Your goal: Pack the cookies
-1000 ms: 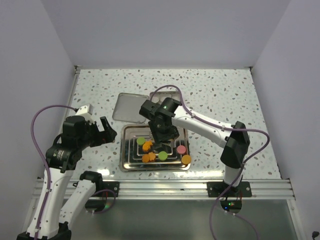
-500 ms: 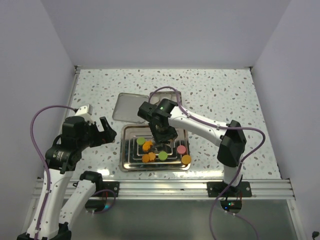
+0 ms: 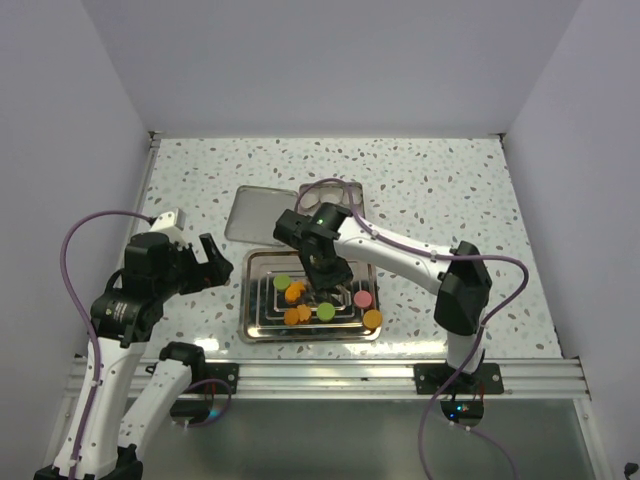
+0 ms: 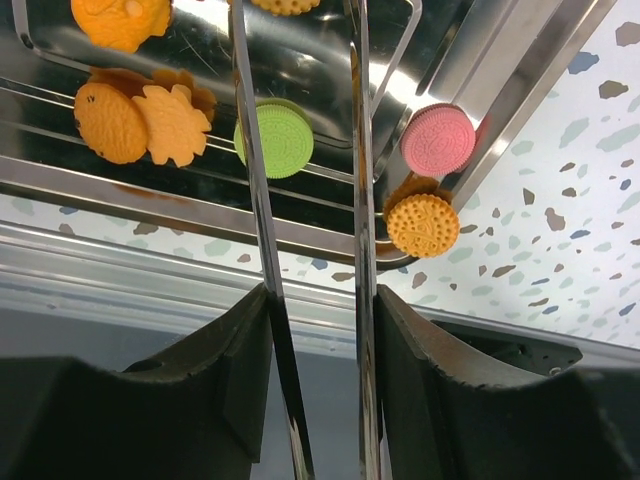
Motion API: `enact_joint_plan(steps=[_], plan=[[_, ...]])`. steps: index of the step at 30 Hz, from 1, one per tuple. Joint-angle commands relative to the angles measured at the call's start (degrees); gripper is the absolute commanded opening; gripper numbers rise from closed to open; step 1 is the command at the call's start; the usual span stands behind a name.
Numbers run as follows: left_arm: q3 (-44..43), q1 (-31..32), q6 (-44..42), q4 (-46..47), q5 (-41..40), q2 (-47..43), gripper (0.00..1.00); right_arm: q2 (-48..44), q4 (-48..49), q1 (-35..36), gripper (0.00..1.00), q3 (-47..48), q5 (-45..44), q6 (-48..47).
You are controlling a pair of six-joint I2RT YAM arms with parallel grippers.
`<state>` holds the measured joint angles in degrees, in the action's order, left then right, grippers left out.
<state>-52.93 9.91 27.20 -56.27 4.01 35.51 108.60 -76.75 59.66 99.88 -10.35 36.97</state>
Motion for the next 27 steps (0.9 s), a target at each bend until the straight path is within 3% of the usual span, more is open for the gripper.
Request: enact_joint_plan(steps=[1, 16, 27], plan=[[-0.2, 0.5, -1.4, 2.4, -0.4, 0.1, 1.0, -0.1, -7.4, 0.7, 0.35, 1.3, 0.2, -0.3], [-1.8, 0.7, -1.5, 1.5, -0.9, 1.0, 1.0, 0.7, -14.2, 0.6, 0.33, 20.2, -7.5, -0.6], [-4.7, 0.6, -1.3, 0.8, 0.1, 3.1, 1.0, 7.6, -14.0, -11.2, 0.31, 35.3, -7.9, -7.2]])
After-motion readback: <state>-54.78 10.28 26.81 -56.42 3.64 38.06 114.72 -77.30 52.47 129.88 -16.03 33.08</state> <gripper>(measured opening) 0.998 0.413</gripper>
